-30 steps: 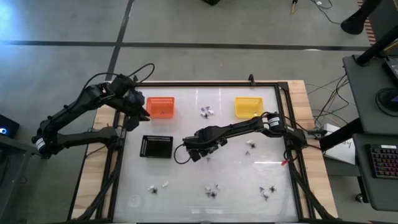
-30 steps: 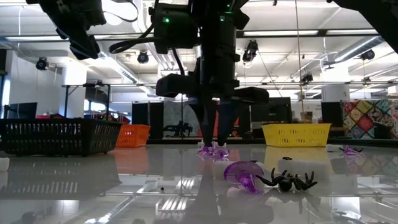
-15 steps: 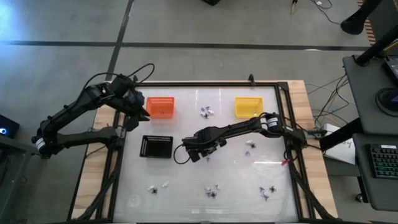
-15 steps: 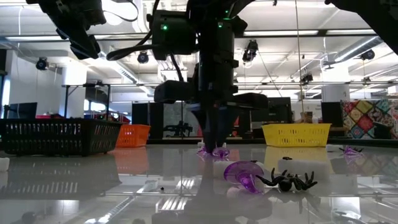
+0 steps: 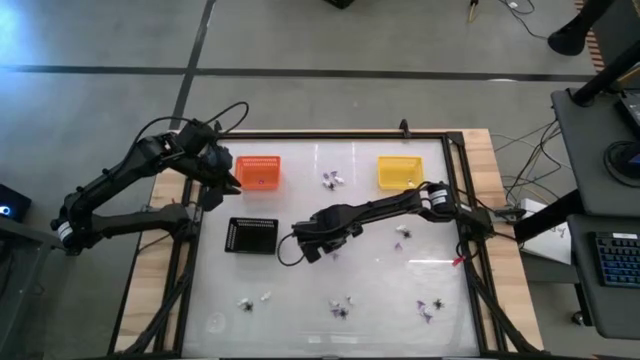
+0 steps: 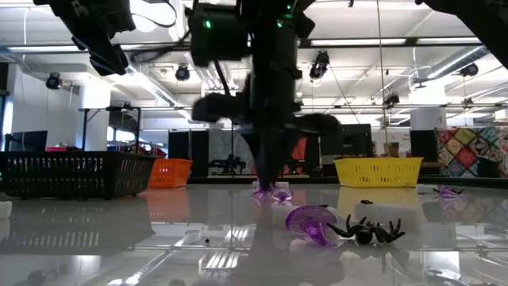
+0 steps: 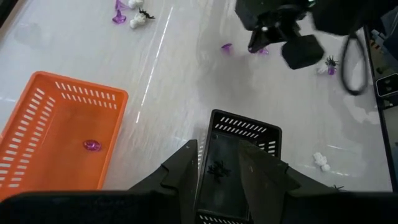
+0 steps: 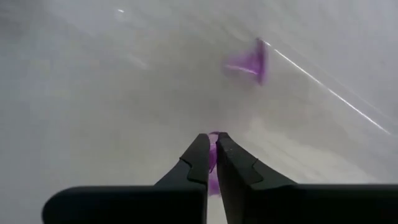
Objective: Sort Halloween decoration
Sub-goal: Put the violet witch hat into the orange bin
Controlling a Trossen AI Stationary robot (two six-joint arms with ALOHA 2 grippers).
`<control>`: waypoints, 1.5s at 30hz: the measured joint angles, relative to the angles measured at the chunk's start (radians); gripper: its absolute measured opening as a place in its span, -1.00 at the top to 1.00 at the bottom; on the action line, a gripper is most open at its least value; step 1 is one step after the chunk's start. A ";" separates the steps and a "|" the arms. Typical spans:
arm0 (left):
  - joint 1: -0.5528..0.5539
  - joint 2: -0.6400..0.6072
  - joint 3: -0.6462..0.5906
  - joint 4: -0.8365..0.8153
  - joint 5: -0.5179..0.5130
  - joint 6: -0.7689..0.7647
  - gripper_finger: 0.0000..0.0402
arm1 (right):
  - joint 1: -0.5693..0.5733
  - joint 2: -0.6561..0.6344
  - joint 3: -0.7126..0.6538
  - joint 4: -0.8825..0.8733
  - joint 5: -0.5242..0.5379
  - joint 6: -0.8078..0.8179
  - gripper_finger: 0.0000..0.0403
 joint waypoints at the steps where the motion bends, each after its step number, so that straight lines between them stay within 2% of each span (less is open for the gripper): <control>1: 0.000 0.000 0.000 0.000 0.000 -0.001 0.51 | 0.000 -0.002 0.016 0.001 0.003 -0.008 0.95; 9: 0.000 0.000 0.000 0.031 -0.001 -0.024 0.51 | -0.040 -0.006 0.165 0.012 0.083 -0.141 0.96; 17: 0.000 0.000 0.000 0.126 -0.010 -0.119 0.51 | -0.156 -0.006 0.214 0.141 0.071 -0.363 0.96; 21: 0.000 0.000 0.000 0.160 -0.023 -0.160 0.51 | -0.227 -0.006 0.214 0.217 0.008 -0.462 0.96; 28: 0.000 0.000 0.000 0.198 -0.162 -0.230 0.51 | -0.330 -0.002 0.214 0.376 -0.092 -0.587 0.96; 36: 0.000 0.001 0.000 0.199 -0.167 -0.250 0.51 | -0.408 0.038 0.213 0.552 -0.162 -0.641 0.96; 45: 0.000 0.002 0.000 0.199 -0.167 -0.329 0.51 | -0.449 0.129 0.216 0.720 -0.308 -0.649 0.96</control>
